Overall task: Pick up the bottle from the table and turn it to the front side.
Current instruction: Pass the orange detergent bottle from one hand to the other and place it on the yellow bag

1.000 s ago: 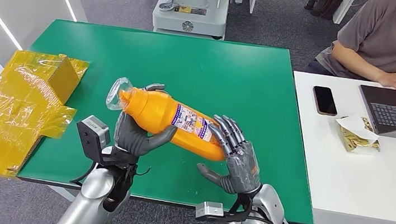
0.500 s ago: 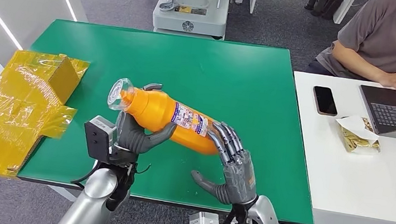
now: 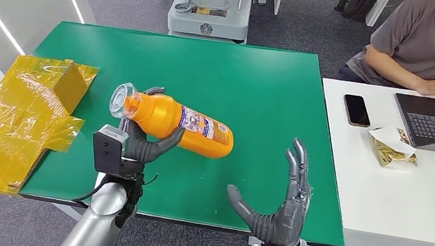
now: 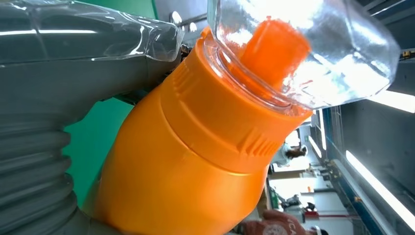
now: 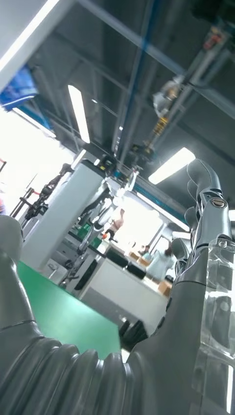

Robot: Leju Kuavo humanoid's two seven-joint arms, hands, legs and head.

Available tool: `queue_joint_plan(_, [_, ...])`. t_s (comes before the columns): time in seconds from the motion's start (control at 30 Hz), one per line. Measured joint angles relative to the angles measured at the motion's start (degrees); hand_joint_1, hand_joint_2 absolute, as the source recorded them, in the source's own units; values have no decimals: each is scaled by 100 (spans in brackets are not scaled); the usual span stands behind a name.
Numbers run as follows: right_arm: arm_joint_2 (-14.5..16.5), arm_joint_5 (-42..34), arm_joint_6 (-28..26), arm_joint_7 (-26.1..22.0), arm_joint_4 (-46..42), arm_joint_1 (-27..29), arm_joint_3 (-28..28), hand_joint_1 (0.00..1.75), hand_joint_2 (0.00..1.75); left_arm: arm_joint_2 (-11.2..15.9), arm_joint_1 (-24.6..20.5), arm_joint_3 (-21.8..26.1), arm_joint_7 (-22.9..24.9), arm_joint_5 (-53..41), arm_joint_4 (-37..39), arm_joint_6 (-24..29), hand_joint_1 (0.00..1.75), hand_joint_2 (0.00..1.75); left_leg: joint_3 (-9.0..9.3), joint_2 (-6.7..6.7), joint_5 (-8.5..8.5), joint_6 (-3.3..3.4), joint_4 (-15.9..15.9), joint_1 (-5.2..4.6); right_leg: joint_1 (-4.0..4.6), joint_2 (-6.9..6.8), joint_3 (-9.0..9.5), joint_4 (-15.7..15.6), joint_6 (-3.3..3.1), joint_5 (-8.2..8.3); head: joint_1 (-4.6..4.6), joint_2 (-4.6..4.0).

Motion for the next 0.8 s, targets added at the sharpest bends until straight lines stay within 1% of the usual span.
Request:
queue_joint_plan(0.17, [110,-354,1,-5,-157,163,-82,0,175,81,-69,137,54,-492,78,331,175,175,0,0,1,-1,0,0,0,0,1,0,0,1,-1,0])
queue_joint_plan(0.27, [117,-489,1,-5,-165,253,-102,0,175,199,-78,225,120,-848,104,504,175,175,0,0,1,-1,0,0,0,0,0,1,0,0,-1,0])
queue_joint_plan(0.33, [117,-550,1,-7,-165,299,-107,0,175,325,-87,273,173,-1123,126,566,175,175,-1,0,0,-1,0,1,0,0,-1,1,0,0,0,0])
queue_joint_plan(0.43, [117,-651,1,-7,-165,359,-117,0,175,575,-102,310,303,-1793,187,786,175,175,-1,4,0,-1,-1,1,1,3,-4,3,-1,0,-1,0])
queue_joint_plan(0.57, [117,-686,1,-7,-165,431,-134,0,175,927,-230,424,647,-2972,387,1726,175,175,-1,6,2,-3,-2,3,4,4,-6,5,-1,0,0,0])
queue_joint_plan(0.63, [117,-696,1,-7,-165,464,-139,0,175,1115,-349,495,849,-3450,507,2000,175,175,-1,5,4,-5,-2,4,4,4,-6,6,-2,0,0,0])
queue_joint_plan(0.7, [117,-728,1,-7,-165,481,-142,0,175,1327,-481,556,1088,-3880,630,2043,175,175,-1,6,6,-9,-2,4,4,5,-6,8,-2,0,0,0])
queue_joint_plan(0.8, [118,-782,1,-7,-164,493,-145,0,175,1682,-678,602,1380,-4500,771,1927,175,175,-1,6,9,-13,-2,4,5,6,-7,9,-4,1,1,0])
